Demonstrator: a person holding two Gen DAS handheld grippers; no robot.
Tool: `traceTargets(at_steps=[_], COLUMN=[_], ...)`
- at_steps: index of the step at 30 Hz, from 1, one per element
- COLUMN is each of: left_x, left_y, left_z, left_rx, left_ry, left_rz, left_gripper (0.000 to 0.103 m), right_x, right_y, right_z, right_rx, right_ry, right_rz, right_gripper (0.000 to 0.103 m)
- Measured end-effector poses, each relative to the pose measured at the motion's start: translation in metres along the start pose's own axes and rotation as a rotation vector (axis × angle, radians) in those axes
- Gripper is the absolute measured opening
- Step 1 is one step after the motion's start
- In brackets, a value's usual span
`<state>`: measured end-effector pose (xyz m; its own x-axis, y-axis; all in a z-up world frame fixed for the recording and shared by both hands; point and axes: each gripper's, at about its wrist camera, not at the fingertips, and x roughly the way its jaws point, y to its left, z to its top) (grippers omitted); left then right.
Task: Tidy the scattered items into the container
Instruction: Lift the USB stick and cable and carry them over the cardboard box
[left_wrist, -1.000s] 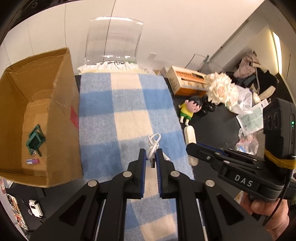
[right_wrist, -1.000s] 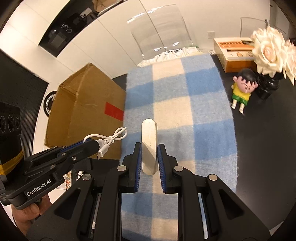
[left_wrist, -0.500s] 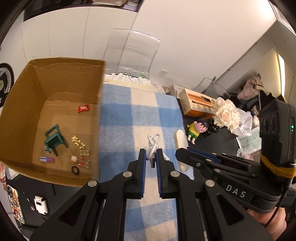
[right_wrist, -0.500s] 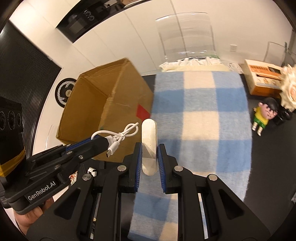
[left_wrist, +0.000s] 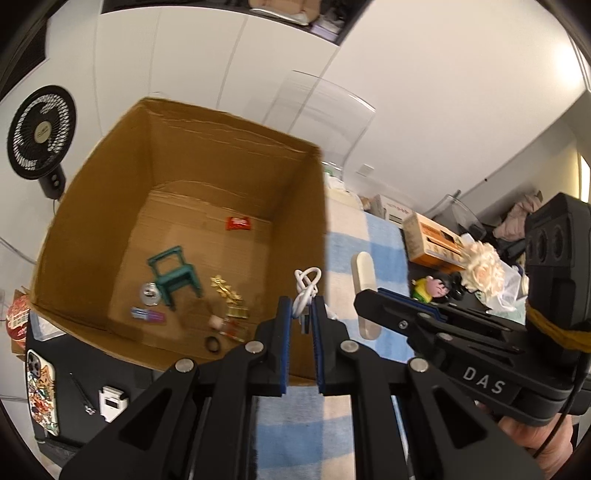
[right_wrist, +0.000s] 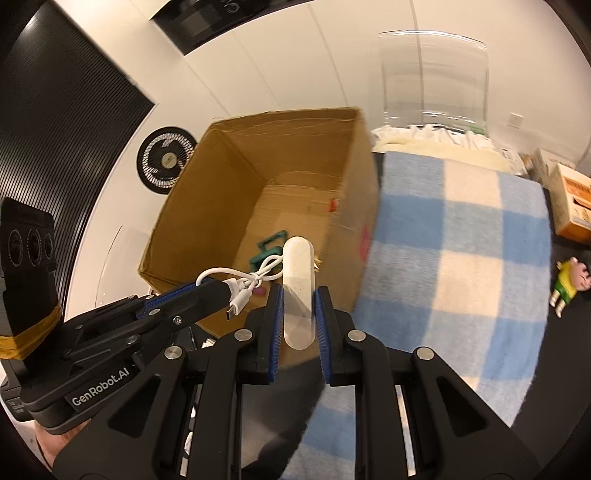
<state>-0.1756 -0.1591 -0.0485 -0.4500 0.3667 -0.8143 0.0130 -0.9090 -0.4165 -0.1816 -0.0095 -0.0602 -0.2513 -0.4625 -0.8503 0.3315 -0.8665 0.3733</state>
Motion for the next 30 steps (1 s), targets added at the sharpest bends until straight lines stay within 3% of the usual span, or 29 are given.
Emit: traceTargets(at_steps=[14, 30], left_x=[0.010, 0.033], left_y=[0.078, 0.123], left_z=[0.017, 0.018], left_rx=[-0.114, -0.191], left_ry=[0.000, 0.038], left_rz=[0.025, 0.038], left_gripper=[0.011, 0.011], right_x=[0.062, 0.106], right_y=[0.049, 0.061], right_z=[0.032, 0.040], right_rx=[-0.065, -0.099], right_ry=[0.077, 0.155], right_rz=[0.005, -0.030], right_gripper=[0.018, 0.018])
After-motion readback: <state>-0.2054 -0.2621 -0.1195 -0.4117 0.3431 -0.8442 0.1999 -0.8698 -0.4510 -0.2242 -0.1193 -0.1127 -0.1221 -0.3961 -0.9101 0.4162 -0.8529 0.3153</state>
